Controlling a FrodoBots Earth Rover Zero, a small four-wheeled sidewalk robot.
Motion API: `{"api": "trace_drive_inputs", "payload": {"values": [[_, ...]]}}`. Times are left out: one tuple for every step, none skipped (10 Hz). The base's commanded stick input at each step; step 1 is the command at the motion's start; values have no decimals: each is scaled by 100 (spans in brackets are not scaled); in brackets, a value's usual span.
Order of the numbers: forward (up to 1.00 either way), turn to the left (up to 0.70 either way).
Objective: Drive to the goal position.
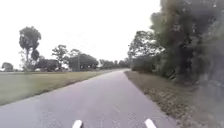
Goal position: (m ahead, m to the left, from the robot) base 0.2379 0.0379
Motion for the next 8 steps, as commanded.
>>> {"api": "trace_drive_inputs", "payload": {"values": [[75,5],[79,6],[84,6],[84,6],[62,4],[37,3],[12,1],[0,0]]}}
